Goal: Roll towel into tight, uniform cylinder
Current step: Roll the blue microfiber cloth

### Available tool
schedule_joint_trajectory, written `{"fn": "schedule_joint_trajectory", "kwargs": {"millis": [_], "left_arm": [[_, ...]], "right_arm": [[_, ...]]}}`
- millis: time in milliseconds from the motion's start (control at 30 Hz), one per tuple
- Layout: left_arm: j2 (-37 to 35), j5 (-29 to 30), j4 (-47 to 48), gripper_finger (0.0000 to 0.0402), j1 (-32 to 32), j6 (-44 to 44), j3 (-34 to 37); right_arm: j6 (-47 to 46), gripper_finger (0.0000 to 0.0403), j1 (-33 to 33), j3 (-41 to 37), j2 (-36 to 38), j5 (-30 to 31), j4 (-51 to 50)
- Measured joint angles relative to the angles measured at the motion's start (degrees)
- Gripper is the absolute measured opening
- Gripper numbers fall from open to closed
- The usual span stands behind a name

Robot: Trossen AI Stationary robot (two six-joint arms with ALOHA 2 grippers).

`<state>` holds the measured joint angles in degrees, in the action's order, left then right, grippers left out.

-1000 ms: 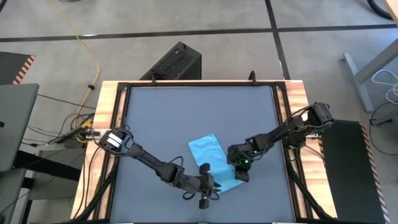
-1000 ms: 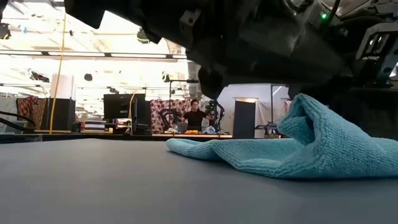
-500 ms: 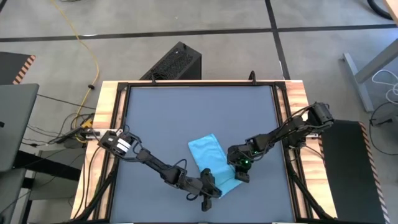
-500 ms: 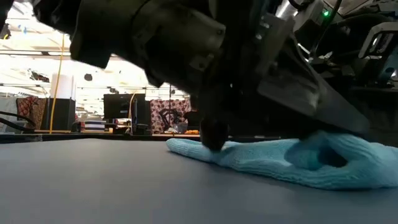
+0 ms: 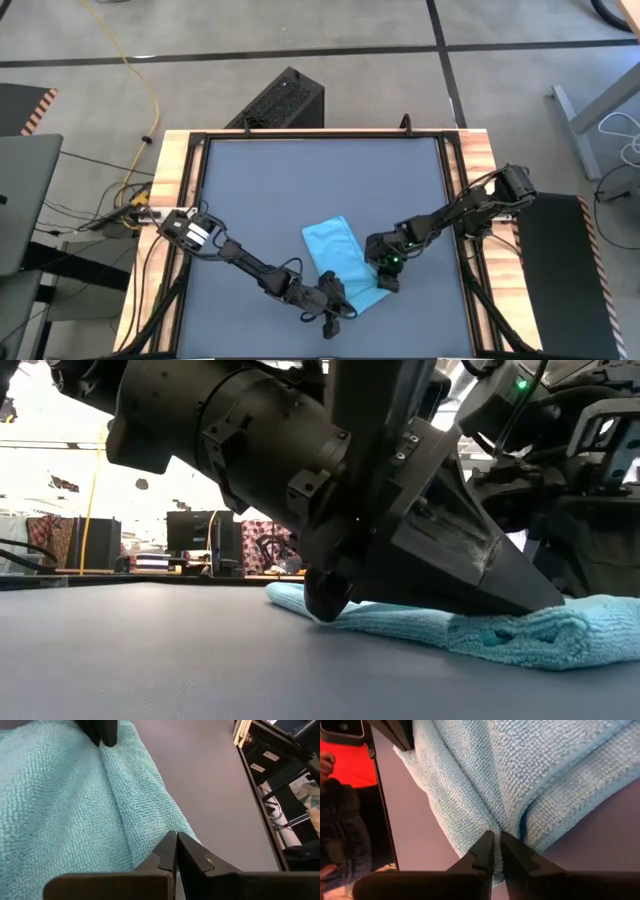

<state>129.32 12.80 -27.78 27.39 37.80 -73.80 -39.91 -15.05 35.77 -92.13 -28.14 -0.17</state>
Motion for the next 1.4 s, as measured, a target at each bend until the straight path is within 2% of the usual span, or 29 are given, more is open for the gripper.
{"fn": "schedule_joint_trajectory", "kwargs": {"millis": [200,533,600,700,767,900,967,1100,1267,1400], "left_arm": [[-0.1,-1.5,1.1,0.0,0.1,0.0,0.0],[-0.1,-3.1,1.4,0.0,0.1,-0.4,0.1],[-0.1,-3.1,1.4,0.0,0.1,-0.3,0.1],[-0.1,-3.0,1.3,0.0,0.1,0.8,0.1],[-0.1,-2.6,1.3,0.0,0.1,1.8,0.1],[0.0,-2.7,1.5,0.0,0.1,3.5,-0.6],[0.0,-3.1,2.4,0.0,0.2,3.8,-1.2],[0.1,-3.8,3.6,0.0,0.1,4.1,-1.8],[0.1,-3.6,3.5,0.0,0.2,4.3,-1.9],[0.1,-3.6,3.2,0.0,0.3,3.6,-1.9]], "right_arm": [[-0.4,0.0079,1.7,0.0,1.1,-2.6,0.5],[1.3,0.0097,2.3,0.0,11.7,-2.8,-1.4],[4.2,0.0097,2.8,0.0,13.4,2.0,-1.0],[9.5,0.0097,6.1,0.0,13.9,12.4,0.6],[12.2,0.0097,10.0,0.0,11.9,13.9,3.5],[15.5,0.0093,16.0,0.1,5.3,10.5,11.0],[17.6,0.0091,17.6,1.0,1.6,10.4,11.5],[22.4,0.0086,19.4,3.3,-3.4,10.7,12.5],[27.2,0.0077,19.3,6.6,-7.7,15.8,12.4],[29.0,0.007,19.8,8.9,-10.6,17.7,12.2]]}}
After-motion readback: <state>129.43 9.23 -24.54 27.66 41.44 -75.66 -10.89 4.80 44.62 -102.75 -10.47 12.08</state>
